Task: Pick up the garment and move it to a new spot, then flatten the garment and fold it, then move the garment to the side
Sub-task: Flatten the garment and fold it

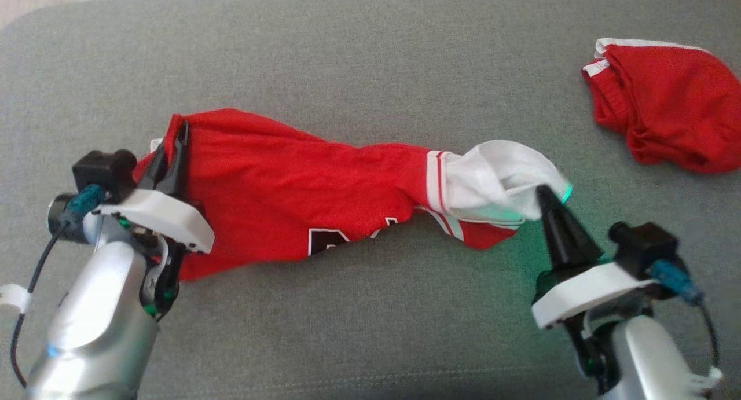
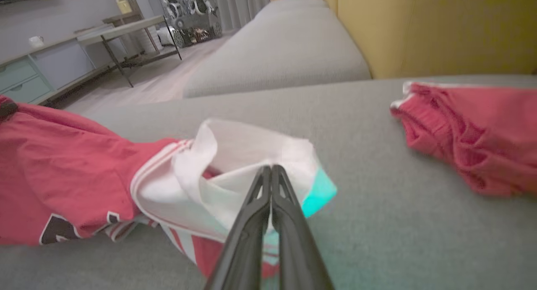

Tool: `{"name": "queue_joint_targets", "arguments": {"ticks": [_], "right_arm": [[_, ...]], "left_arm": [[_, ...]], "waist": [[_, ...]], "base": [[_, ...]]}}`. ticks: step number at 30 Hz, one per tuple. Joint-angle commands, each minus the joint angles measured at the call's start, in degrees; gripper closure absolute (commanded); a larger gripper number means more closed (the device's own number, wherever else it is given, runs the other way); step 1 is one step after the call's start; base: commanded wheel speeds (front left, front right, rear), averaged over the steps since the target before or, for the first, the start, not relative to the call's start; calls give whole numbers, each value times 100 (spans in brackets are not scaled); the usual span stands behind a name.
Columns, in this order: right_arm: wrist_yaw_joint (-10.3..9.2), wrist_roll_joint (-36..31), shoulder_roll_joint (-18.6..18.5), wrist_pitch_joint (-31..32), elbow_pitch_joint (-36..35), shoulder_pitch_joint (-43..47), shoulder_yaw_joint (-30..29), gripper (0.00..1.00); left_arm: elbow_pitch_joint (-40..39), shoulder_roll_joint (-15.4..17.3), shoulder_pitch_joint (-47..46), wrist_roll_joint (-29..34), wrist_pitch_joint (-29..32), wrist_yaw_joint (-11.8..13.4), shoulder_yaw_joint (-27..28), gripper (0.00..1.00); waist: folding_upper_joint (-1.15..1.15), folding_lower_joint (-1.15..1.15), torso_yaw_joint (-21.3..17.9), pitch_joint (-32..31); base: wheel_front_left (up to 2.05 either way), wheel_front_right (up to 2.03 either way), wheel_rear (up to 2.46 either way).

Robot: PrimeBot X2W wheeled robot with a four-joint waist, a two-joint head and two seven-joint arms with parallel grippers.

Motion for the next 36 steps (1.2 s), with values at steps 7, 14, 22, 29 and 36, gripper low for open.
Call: {"name": "queue_joint_targets", "arguments": {"ticks": [7, 14, 22, 29, 36], "right_arm": [[-5, -396, -21, -31, -1221, -394, -270, 100], [-5, -636, -287, 150, -2227, -1047, -654, 100], [-5, -659, -774, 400, -3009, -2431, -831, 100], [-5, -542, -1048, 525, -3215, -3319, -949, 100], [-5, -350, -1169, 664, -3164, -3735, -1057, 100]], "left_arm": [[-945, 442, -181, 133, -52, 148, 292, 100], [-1878, 703, -363, 217, 110, 278, 394, 100], [-2847, 913, -1111, 313, 471, 273, 456, 100], [-3276, 957, -1660, 377, 731, 228, 416, 100], [-3549, 1016, -1814, 397, 931, 267, 397, 100]], "waist": [[0, 0, 24, -105], [0, 0, 42, -237], [0, 0, 92, -484], [0, 0, 126, -714], [0, 0, 109, -922]], "base": [[0, 0, 0], [0, 0, 0], [0, 0, 0], [0, 0, 0], [0, 0, 0]]}}
